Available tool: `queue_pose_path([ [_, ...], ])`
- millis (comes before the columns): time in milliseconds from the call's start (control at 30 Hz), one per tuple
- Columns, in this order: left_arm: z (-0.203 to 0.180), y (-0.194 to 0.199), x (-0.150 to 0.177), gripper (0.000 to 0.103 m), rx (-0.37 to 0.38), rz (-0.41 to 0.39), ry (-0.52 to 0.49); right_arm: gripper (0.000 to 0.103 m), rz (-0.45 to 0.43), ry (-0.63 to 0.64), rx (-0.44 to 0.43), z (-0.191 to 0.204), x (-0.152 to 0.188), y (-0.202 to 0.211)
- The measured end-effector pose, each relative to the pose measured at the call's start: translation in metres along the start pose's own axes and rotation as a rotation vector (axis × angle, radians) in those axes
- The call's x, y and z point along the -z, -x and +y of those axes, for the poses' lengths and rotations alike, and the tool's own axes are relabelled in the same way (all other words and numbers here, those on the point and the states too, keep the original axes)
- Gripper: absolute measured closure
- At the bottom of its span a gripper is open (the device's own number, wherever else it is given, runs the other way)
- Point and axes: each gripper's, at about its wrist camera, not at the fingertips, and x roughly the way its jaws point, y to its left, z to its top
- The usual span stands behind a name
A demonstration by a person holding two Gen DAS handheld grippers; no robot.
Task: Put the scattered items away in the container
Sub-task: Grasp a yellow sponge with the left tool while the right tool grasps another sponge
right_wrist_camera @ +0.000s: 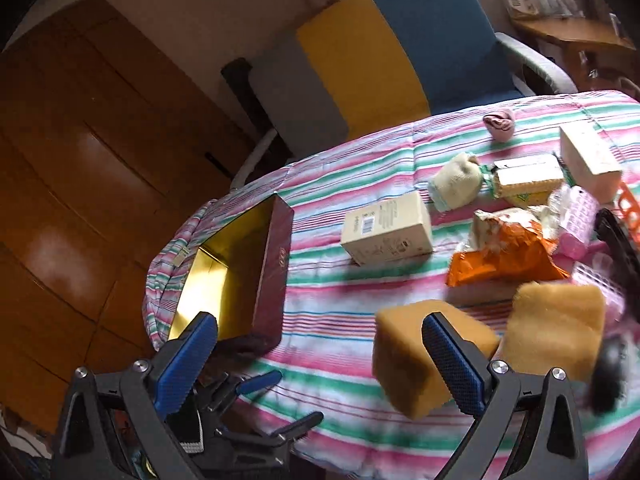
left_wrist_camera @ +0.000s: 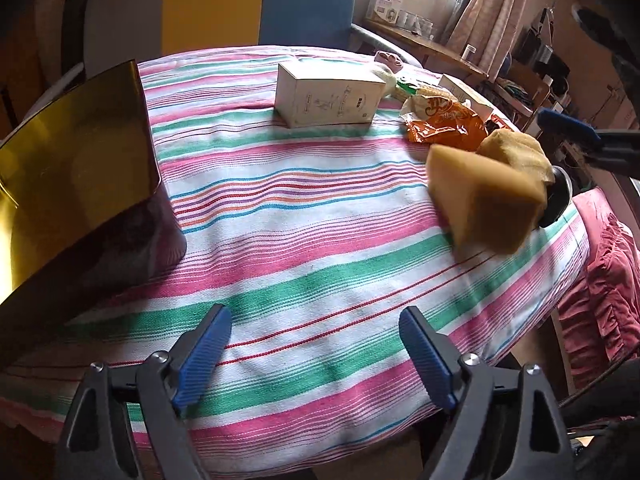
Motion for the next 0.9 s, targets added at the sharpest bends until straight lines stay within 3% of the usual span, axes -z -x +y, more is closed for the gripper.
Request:
queue_pose_path([
  [100,-0.003,0.001,0.0,0.017,-0.024,0.002,-0.014,0.0,0.002,-0.013,0.042,-0.01,0.014,0.011],
  [233,-0.001,0.01,-0.003,0.028,-0.051,-0.016,-0.002,0.0,0.007,-0.078,0.087,-0.037,0.034,0.027],
  [433,-0.026,0.03,-0.024,0.027,0.087,-0.067,-0.044,0.0,-0.002,-0.191,0.185,-0.076,0.063,0.043],
  [533,-0.053,0.029,-0.035,0.027,0.133,-0.069,-0.113,0.0,-0.005,-0.204,0.242,-0.086,0.071,0.048],
  [767,-0.105,0.012,-0.046,0.028,0.066,-0.034,-0.268,0.0,0.024,-0.241,0.304,-0.103,0.083,0.043],
  [900,-0.113,0.006,-0.046,0.028,0.121,-0.03,-0.312,0.0,0.043,-0.225,0.325,-0.104,0.088,0.038],
])
